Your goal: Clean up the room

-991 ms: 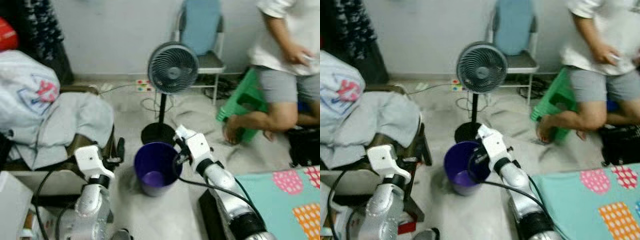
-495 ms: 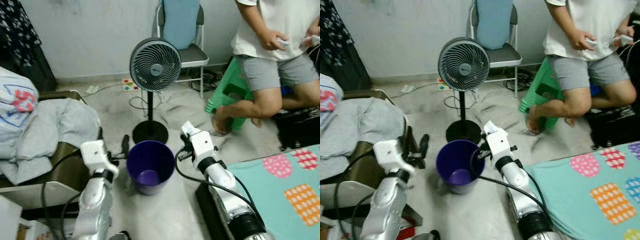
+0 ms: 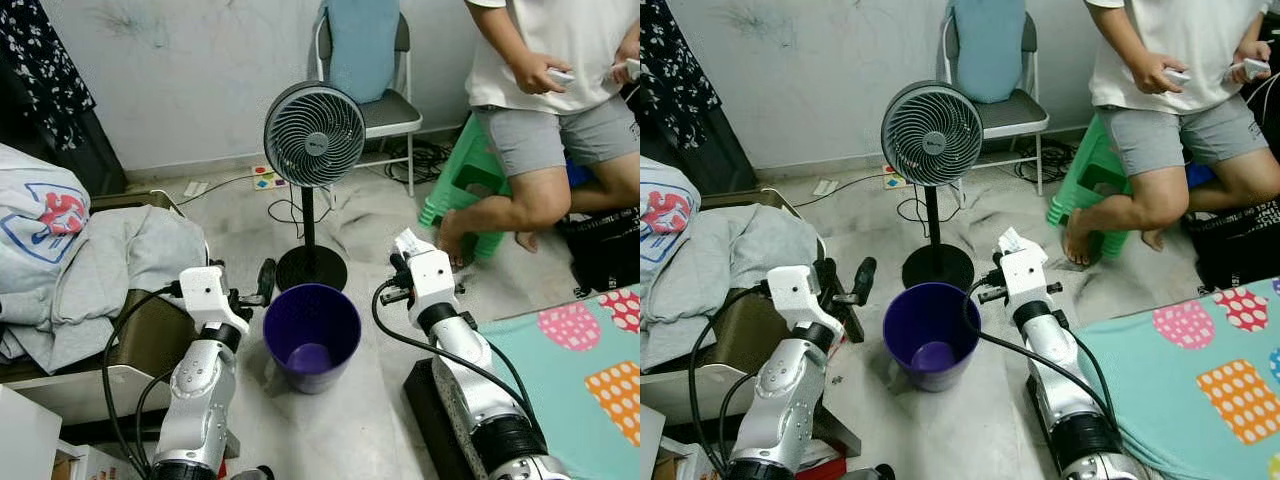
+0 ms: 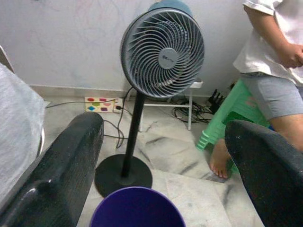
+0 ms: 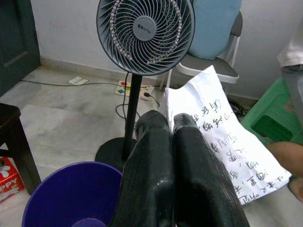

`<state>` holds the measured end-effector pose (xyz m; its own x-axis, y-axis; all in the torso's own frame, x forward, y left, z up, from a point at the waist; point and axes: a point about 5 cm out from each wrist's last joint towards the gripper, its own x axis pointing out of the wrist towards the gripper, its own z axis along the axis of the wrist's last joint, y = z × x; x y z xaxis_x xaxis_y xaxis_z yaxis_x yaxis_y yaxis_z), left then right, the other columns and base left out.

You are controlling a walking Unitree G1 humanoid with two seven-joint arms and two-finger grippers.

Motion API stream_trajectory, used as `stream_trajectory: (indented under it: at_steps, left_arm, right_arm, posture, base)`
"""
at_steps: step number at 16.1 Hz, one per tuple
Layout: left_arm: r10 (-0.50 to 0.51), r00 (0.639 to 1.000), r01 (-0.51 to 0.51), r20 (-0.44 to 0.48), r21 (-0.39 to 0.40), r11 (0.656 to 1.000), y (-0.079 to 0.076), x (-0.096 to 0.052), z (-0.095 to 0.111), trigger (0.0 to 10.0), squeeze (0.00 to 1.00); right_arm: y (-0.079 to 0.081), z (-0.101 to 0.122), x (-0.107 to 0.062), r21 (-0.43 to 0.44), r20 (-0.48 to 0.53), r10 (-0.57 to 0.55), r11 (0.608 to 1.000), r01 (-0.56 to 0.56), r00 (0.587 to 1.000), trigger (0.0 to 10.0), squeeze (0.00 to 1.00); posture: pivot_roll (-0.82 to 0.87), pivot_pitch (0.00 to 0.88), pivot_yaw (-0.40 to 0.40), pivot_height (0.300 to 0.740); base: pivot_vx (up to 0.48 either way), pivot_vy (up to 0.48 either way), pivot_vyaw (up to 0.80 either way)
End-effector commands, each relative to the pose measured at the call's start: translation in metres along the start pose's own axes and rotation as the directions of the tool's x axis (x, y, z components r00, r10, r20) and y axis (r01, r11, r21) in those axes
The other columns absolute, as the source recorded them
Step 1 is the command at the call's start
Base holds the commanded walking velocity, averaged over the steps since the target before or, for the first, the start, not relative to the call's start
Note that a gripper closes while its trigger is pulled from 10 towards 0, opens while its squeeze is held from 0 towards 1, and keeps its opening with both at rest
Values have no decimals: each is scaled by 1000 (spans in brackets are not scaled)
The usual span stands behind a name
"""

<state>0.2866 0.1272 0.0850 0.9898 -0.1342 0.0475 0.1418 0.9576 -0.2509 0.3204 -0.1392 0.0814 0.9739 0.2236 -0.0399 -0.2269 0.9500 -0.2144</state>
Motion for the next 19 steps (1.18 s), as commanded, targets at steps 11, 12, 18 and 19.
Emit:
stream_trajectory:
  at_steps: [11,12,18,19]
  left_arm:
    - [-33,999,33,7,-38,999,-3,-11,-3,10000,0]
    - [-36,999,36,6,-41,999,-4,-12,-3,10000,0]
    - [-39,999,39,3,-43,998,-3,-12,-2,10000,0]
    - [-38,999,38,3,-43,998,-3,-12,-2,10000,0]
  right_arm:
    - [15,-2,0,2,-3,51,999,-51,999,10000,0]
    - [15,-3,-1,0,-5,50,999,-50,999,10000,0]
    - [19,-8,-5,18,-24,61,998,-61,998,10000,0]
    - [19,-8,-4,19,-25,61,998,-61,998,10000,0]
  posture:
    - [24,51,20,740]
    - [23,53,21,740]
    - [28,57,18,740]
    - [26,57,17,740]
  base:
    - [73,0,264]
    - [281,0,0]
    - [286,0,0]
    - [285,0,0]
